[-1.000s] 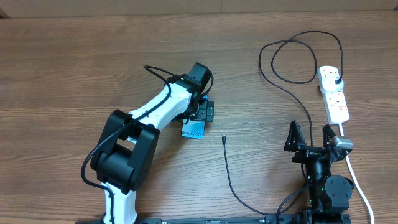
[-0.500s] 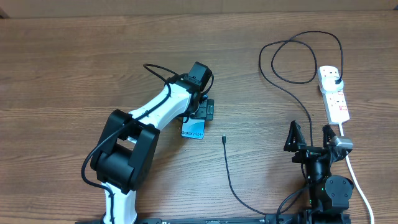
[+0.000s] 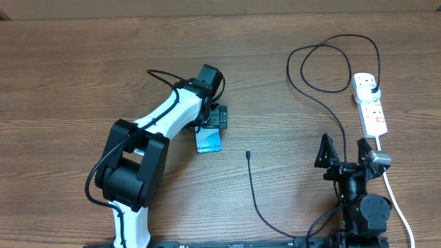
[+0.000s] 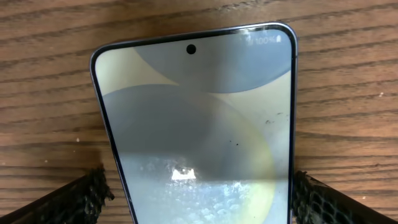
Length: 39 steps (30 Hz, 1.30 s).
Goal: Plug charger to phone and switch on socket
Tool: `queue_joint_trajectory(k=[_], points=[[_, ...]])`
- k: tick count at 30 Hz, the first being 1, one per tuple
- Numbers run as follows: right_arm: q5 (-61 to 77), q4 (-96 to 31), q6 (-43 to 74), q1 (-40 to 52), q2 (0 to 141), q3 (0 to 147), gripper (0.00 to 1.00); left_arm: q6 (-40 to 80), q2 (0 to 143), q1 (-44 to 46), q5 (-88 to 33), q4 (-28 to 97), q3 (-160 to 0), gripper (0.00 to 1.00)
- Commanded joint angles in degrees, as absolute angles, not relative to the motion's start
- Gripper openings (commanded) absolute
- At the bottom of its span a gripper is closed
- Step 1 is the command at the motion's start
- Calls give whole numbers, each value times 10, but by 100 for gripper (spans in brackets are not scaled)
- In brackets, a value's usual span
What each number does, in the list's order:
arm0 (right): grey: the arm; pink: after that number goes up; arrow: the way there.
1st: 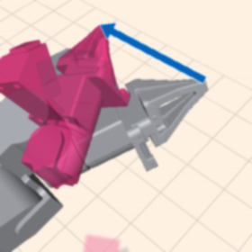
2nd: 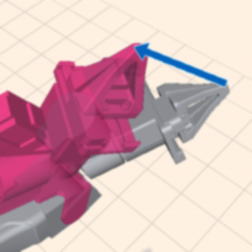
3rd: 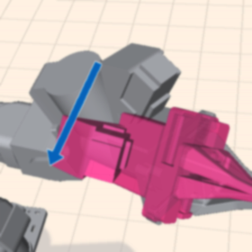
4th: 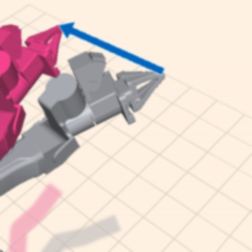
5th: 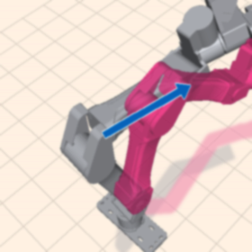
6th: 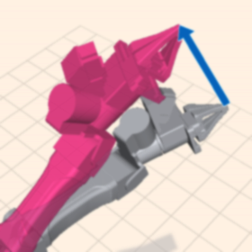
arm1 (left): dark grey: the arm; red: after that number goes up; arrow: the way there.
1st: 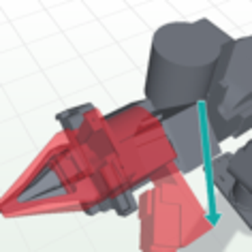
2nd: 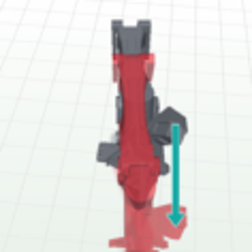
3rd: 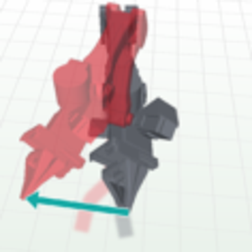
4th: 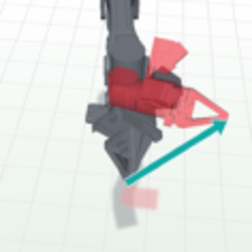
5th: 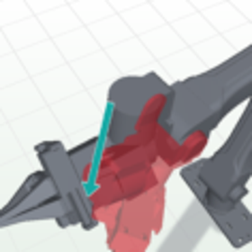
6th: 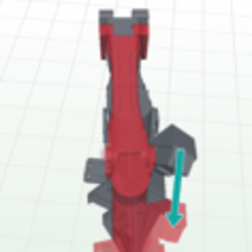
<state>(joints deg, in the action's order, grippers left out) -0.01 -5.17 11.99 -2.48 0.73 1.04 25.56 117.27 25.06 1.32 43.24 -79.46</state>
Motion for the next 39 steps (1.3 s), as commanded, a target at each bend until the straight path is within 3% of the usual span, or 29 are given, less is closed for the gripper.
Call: queue_joint_trajectory(k=[1,7,30,32,39], points=[[1,-48,119,-23,2,5,100,277,1178,247,18,435,-781,100],[1,-48,119,-23,2,5,100,309,1178,264,-26,440,-781,99],[1,-48,119,-23,2,5,100,307,1178,308,6,426,-781,100],[1,-48,119,-23,2,5,100,307,1178,308,12,427,-781,95],[1,-48,119,-23,2,5,100,252,1178,307,34,433,-781,94]])
